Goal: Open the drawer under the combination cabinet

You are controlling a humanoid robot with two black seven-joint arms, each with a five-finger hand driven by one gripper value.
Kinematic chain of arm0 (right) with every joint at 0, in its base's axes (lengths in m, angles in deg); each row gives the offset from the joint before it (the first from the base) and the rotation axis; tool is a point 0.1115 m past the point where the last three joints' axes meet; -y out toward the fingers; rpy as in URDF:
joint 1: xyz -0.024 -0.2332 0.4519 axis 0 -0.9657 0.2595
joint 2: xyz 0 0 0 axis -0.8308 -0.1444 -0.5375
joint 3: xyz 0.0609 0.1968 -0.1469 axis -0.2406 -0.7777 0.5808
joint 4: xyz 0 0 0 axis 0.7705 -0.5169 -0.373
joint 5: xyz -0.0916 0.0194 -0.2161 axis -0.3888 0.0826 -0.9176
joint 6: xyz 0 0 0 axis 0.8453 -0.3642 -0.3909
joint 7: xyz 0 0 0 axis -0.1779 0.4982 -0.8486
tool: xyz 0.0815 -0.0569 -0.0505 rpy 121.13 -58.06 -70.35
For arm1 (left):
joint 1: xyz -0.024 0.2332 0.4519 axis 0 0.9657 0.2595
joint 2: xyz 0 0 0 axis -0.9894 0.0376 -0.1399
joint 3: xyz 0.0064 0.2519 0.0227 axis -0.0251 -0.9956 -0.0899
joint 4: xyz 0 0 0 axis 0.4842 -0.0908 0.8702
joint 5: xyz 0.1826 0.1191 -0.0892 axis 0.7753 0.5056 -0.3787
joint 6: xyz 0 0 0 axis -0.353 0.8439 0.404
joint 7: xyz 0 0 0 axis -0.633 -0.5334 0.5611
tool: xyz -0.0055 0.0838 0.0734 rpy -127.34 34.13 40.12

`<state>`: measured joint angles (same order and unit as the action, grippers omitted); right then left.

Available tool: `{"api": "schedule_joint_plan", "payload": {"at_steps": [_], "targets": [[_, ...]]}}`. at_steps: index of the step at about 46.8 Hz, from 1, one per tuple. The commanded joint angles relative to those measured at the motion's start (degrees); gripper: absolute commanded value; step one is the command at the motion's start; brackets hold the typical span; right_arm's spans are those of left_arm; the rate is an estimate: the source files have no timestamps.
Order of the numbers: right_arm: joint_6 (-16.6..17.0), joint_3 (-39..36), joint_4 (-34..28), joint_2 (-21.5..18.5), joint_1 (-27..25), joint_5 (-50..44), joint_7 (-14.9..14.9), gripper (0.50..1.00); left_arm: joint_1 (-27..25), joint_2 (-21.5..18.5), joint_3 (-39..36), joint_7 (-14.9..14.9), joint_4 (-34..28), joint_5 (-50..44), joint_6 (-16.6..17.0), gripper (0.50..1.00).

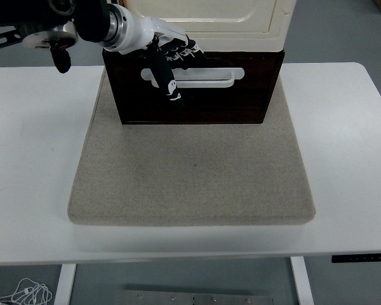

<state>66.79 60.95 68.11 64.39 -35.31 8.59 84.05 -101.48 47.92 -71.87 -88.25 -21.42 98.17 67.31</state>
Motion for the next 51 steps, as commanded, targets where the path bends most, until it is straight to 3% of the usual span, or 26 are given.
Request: {"api": "schedule_joint_plan", "payload": {"at_steps": [1, 8, 51], "targets": [[-0.1, 0.0, 0.0, 0.0, 0.0, 0.0, 0.0, 0.926, 0.2, 0.0, 0.0, 0.0, 0.1, 0.6, -1.2, 1.000], [-0.1, 0.0, 0.0, 0.0, 0.0, 0.1, 0.0, 0.926, 0.6, 0.2, 0.1, 0.1, 1.1, 2.6, -3.1, 1.000], [0.0, 0.0, 0.0, 0.0, 0.0, 0.0, 0.0, 0.928, 3.0, 3.4, 0.2, 0.2, 4.0, 4.8, -3.1, 1.000]]}}
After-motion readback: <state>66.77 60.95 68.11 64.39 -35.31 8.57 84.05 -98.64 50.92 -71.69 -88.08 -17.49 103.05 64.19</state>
